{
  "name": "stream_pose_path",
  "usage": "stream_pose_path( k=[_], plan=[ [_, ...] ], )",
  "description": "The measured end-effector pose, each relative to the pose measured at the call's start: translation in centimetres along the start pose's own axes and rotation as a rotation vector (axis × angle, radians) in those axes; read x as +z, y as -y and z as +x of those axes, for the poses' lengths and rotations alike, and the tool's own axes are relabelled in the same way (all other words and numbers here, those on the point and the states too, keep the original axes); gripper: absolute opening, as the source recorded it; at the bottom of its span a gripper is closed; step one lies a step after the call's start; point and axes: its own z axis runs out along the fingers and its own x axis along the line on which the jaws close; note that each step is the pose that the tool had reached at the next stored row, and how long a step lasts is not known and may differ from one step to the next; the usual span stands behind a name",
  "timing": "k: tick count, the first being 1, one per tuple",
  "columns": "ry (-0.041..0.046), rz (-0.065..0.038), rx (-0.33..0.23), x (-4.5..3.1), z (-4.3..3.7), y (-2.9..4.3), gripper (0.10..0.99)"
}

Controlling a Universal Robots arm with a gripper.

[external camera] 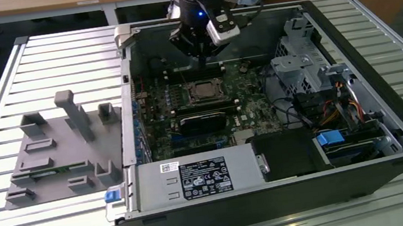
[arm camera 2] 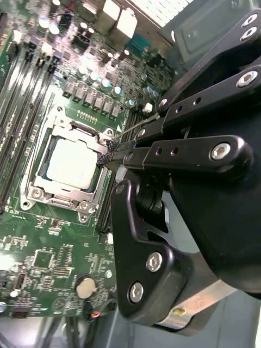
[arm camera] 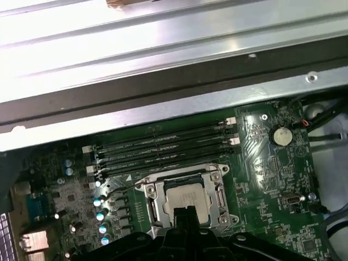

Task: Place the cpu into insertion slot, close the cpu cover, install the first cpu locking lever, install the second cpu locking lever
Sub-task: 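Install the first cpu locking lever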

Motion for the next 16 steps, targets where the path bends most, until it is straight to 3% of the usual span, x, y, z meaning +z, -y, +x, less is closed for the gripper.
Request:
stream_pose_path(
  k=[9, 16],
  plan=[
    [-0.0016, -0.003, -0.131, 0.02, 0.00, 0.00, 0.106],
    [0.0006, -0.005, -0.155, 0.03, 0.43, 0.09, 0.106]
  ],
)
